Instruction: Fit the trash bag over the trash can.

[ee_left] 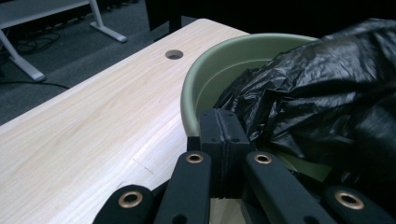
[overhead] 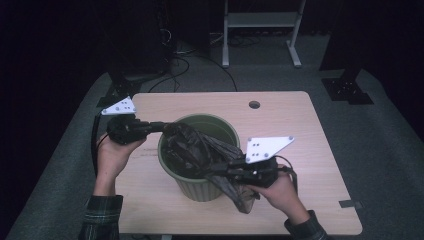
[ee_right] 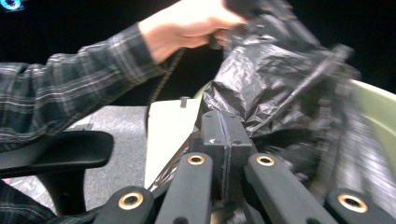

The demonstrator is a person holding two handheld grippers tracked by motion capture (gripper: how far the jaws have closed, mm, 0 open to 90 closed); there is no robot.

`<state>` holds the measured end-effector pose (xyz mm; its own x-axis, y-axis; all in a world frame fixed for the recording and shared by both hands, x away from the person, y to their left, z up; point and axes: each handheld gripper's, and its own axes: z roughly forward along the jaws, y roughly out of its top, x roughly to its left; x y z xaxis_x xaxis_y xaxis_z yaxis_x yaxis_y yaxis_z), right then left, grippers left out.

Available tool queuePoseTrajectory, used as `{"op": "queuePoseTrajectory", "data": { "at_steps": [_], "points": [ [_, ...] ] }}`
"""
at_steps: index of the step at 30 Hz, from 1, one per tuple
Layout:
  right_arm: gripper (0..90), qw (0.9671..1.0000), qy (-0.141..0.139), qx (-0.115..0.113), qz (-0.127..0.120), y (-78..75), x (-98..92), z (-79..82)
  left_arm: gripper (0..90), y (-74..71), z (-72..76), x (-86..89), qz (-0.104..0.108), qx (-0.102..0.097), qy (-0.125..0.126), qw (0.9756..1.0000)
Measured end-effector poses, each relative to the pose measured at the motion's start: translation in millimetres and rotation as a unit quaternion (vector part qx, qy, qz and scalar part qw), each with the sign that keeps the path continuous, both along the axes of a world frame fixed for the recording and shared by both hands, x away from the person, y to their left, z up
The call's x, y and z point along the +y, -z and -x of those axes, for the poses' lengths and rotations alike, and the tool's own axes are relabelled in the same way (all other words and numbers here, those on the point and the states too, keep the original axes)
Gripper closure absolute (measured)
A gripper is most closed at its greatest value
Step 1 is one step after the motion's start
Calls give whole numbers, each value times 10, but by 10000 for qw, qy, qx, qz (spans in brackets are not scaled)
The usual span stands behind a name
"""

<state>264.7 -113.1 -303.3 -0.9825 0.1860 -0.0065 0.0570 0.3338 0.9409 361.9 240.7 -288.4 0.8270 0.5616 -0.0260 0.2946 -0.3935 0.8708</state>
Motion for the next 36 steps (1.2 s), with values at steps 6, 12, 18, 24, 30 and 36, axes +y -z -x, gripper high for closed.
{"op": "queuePoseTrajectory", "data": {
  "at_steps": [6, 12, 18, 24, 30, 36],
  "points": [
    [900, 9991, -370, -49, 225, 164, 361, 205, 900, -3, 20, -41, -6, -23, 46, 10000],
    [900, 9950, -700, 124, 697, 497, 681, 320, 900, 3, 12, -36, -17, -14, 12, 10000],
    [900, 9900, -879, 352, 1048, 761, 819, 343, 900, 12, -7, -31, -25, 14, -17, 10000],
    [832, 9900, -837, 358, 1080, 778, 796, 319, 900, 15, -8, -47, -29, 19, -10, 10000],
    [685, 9930, -696, 90, 947, 521, 610, 405, 900, 9, -12, -36, -39, 9, -7, 10000],
    [687, 9981, -423, -142, 428, 184, 231, 398, 900, 6, -9, -30, 5, 3, -17, 10000]
  ]
}}
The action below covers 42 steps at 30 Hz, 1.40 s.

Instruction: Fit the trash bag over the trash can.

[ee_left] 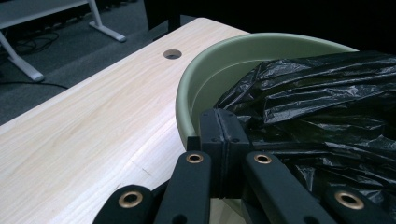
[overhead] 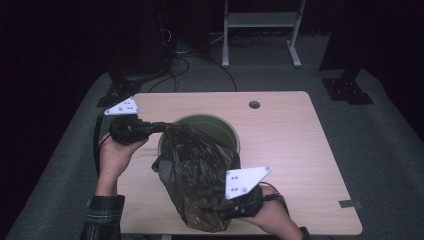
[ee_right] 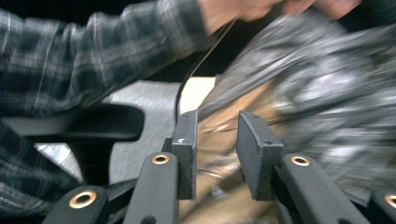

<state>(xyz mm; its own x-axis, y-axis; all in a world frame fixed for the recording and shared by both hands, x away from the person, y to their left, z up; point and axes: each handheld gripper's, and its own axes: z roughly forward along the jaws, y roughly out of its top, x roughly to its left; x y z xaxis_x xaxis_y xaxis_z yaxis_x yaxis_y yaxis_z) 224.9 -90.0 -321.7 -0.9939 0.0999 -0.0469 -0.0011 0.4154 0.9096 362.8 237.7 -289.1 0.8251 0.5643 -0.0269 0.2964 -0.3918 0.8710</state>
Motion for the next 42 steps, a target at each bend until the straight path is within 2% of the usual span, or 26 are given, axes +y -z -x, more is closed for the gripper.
{"op": "queuePoseTrajectory", "data": {
  "at_steps": [3, 6, 8, 11, 16, 18, 20, 23, 26, 27, 29, 32, 33, 34, 36, 37, 38, 39, 42],
  "points": [
    [688, 9994, 278, -88, -211, -147, -188, -78, 900, 0, -2, 2, -10, 13, 6, 10000],
    [688, 9971, 668, -119, -341, -234, -340, -211, 900, -3, -2, 5, -21, 13, 14, 10000],
    [679, 9946, 976, -150, -310, -238, -406, -319, 900, -4, -1, 8, -15, 15, 8, 10000],
    [642, 9903, 1350, -58, -311, -184, -467, -487, 900, -7, 1, 10, -5, 7, 21, 10000],
    [675, 9918, 1233, 201, -264, -74, -411, -611, 899, -5, 2, 7, 2, 19, 30, 10000],
    [814, 9921, 1211, 233, -208, -55, -375, -621, 900, -6, 7, 10, 11, 9, 29, 10000],
    [900, 9913, 1300, 94, -157, -49, -351, -630, 900, -10, 15, 17, -9, -4, 26, 10000],
    [900, 9882, 1511, -16, -228, -62, -374, -674, 900, -17, 25, 45, -4, -28, -2, 10000],
    [900, 9830, 1807, -238, -235, -98, -418, -749, 900, -19, 19, 89, 0, -31, -62, 10000],
    [900, 9820, 1857, -235, -242, -107, -431, -777, 900, -16, 19, 109, -10, -27, -112, 9999],
    [900, 9773, 2089, -278, -213, -119, -469, -872, 900, -1, 11, 140, 5, -18, -146, 9999],
    [900, 9728, 2289, -276, -244, -98, -503, -1010, 900, 36, -8, 165, -23, 6, -207, 9998],
    [900, 9723, 2308, -264, -264, -89, -507, -1054, 899, 51, -17, 168, -26, 15, -214, 9998],
    [872, 9713, 2345, -273, -281, -82, -510, -1090, 900, 65, -25, 170, -59, 15, -244, 9997],
    [750, 9675, 2466, -307, -469, -76, -521, -1138, 900, 89, -39, 184, -62, 34, -283, 9996],
    [716, 9672, 2459, -251, -580, -79, -542, -1164, 900, 96, -43, 200, -24, 34, -291, 9996],
    [697, 9674, 2433, -163, -682, -87, -570, -1195, 900, 100, -47, 218, -25, 25, -308, 9995],
    [697, 9658, 2487, -126, -724, -98, -601, -1217, 900, 102, -46, 229, -4, 35, -336, 9994],
    [696, 9630, 2582, -119, -768, -117, -697, -1244, 900, 94, -45, 292, 5, 24, -387, 9992]
  ]
}}
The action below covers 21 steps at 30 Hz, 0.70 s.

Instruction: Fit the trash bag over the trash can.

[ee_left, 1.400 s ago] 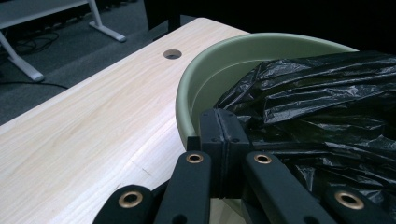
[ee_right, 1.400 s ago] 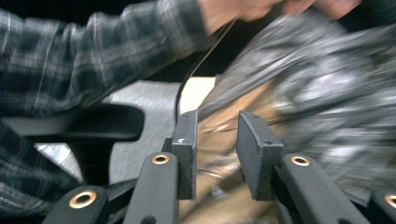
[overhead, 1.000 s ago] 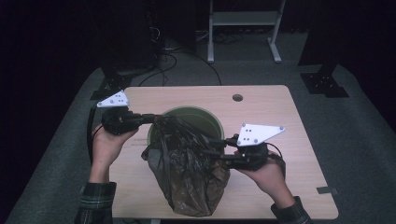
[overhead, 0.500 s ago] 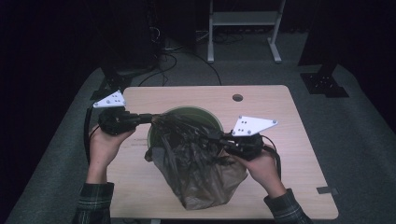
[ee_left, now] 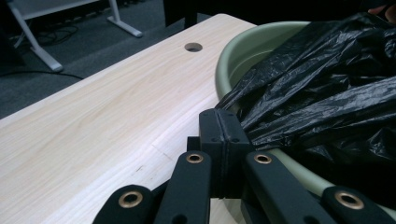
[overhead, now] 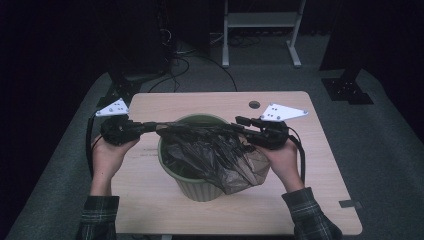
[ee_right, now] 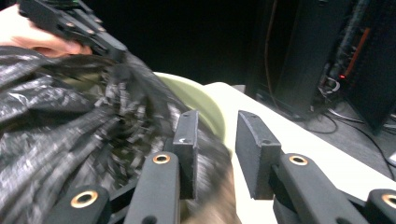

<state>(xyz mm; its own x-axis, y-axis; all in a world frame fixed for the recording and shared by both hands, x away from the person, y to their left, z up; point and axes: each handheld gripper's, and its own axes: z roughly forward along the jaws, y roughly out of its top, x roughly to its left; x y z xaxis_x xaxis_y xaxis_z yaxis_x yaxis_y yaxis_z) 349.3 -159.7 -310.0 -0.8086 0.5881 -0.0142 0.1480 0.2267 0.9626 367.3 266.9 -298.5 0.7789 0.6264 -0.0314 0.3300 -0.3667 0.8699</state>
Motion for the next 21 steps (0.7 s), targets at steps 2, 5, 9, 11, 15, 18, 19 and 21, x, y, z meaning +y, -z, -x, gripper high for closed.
{"op": "queuePoseTrajectory", "data": {
  "at_steps": [2, 5, 9, 11, 15, 18, 19, 21],
  "points": [
    [674, 9999, -43, 91, -16, -2, -76, -17, 900, -5, 2, 30, 19, -2, -25, 10000],
    [631, 9994, -185, 275, -23, 10, -143, -55, 900, -7, 7, 43, 26, -9, -43, 10000],
    [580, 9974, -488, 508, -142, 31, -191, -71, 899, -7, 8, 20, 1, -17, -3, 10000],
    [580, 9959, -584, 684, -34, 57, -169, -94, 900, -6, 4, 7, 8, -6, 0, 10000],
    [606, 9931, -750, 899, 101, 124, -117, -125, 899, -8, 10, -2, 6, -4, 19, 10000],
    [620, 9928, -780, 914, -7, 145, -122, -119, 899, -14, 18, 5, 18, -15, 18, 10000],
    [611, 9930, -752, 914, -39, 143, -130, -114, 899, -16, 21, 9, 12, -22, 10, 10000],
    [605, 9936, -728, 860, -117, 128, -163, -98, 900, -20, 24, 18, 1, -21, 8, 10000]
  ]
}}
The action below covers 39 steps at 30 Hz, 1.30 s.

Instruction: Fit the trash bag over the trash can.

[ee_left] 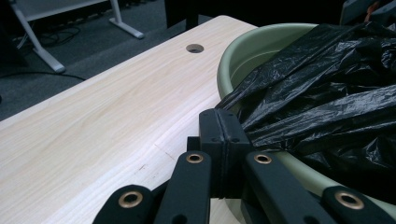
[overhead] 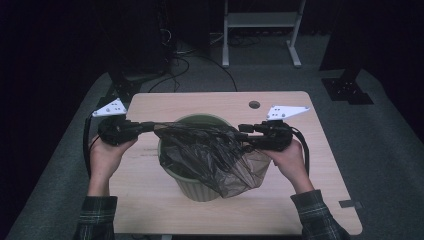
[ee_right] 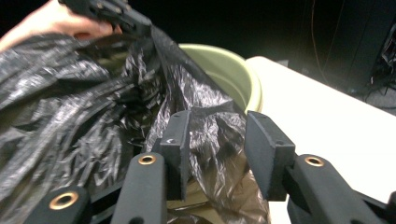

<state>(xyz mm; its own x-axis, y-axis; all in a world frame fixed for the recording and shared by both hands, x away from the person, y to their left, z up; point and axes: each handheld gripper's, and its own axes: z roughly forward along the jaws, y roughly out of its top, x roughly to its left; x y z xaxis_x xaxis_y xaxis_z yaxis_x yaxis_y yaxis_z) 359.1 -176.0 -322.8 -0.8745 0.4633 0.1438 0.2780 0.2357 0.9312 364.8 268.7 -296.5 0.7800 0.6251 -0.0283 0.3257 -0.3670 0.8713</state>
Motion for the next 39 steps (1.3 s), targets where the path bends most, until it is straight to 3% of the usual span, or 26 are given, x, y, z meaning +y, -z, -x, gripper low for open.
{"op": "queuePoseTrajectory", "data": {
  "at_steps": [11, 12, 14, 16, 22, 26, 31, 35, 39],
  "points": [
    [576, 9996, -104, -17, 247, 41, -162, 108, 900, 4, 4, 6, 10, 20, -23, 10000],
    [613, 9996, -55, -14, 293, 58, -157, 95, 900, 5, 3, 3, 7, 19, -17, 10000],
    [800, 9995, 7, -80, 307, 82, -148, 76, 900, 6, 2, 1, -2, 20, -13, 10000],
    [900, 9995, 94, -160, 259, 77, -142, 64, 900, 5, 1, 5, 8, 19, -18, 10000],
    [900, 9992, 239, -303, 145, 3, -93, -27, 900, 11, -19, 42, -24, -25, -123, 9999],
    [900, 9974, 587, -389, 122, -19, -7, -201, 900, 67, -77, 47, -92, -61, -313, 9994],
    [900, 9929, 1033, -352, 464, 68, 149, -420, 900, 172, -127, 31, -141, -2, -403, 9991],
    [900, 9913, 1157, -277, 562, 149, 201, -499, 900, 231, -167, 7, -203, 72, -441, 9988],
    [900, 9880, 1281, -178, 840, 252, 248, -518, 900, 290, -199, -23, -332, 182, -485, 9981]
  ]
}}
